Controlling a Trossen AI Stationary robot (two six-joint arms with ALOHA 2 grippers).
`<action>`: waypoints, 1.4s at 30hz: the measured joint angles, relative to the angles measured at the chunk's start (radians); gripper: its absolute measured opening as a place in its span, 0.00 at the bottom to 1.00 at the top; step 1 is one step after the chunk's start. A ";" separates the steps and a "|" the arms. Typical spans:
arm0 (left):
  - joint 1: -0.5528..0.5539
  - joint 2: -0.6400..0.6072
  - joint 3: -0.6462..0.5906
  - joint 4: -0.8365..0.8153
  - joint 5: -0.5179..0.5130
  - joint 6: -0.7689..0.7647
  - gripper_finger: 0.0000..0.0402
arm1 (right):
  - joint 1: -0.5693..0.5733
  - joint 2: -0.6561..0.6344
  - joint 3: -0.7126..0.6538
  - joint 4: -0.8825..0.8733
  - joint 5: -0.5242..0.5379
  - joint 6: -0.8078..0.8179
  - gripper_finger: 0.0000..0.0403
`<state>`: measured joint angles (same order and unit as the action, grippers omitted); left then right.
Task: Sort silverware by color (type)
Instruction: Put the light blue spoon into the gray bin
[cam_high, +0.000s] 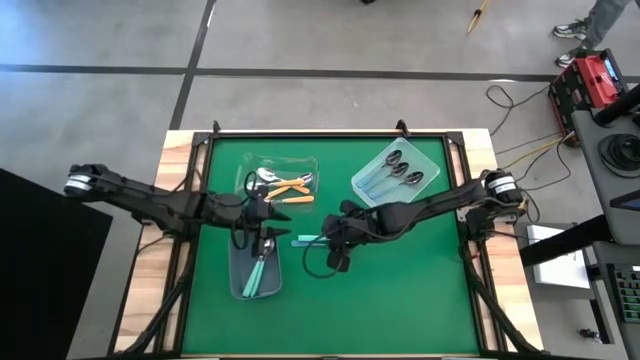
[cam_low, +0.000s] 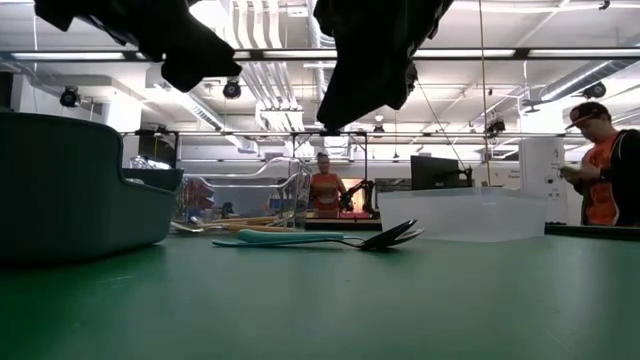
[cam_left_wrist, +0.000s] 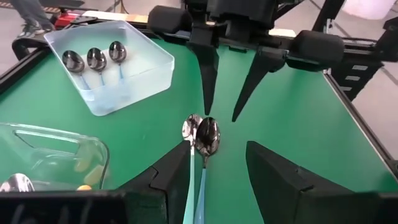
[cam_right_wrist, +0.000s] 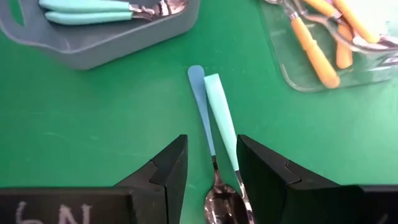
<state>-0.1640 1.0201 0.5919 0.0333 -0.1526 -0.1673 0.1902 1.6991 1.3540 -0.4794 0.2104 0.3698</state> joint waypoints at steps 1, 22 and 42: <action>-0.008 0.002 0.000 -0.001 -0.011 -0.002 0.35 | 0.002 0.005 0.000 0.001 0.000 0.000 0.32; -0.036 0.053 0.000 0.038 -0.025 0.000 0.35 | 0.002 0.169 0.000 0.026 0.062 -0.153 0.32; -0.036 0.057 0.000 0.038 -0.025 0.001 0.35 | -0.043 0.263 0.000 0.007 0.071 -0.161 0.32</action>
<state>-0.1997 1.0771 0.5922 0.0715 -0.1776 -0.1661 0.1474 1.9622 1.3537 -0.4724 0.2811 0.2089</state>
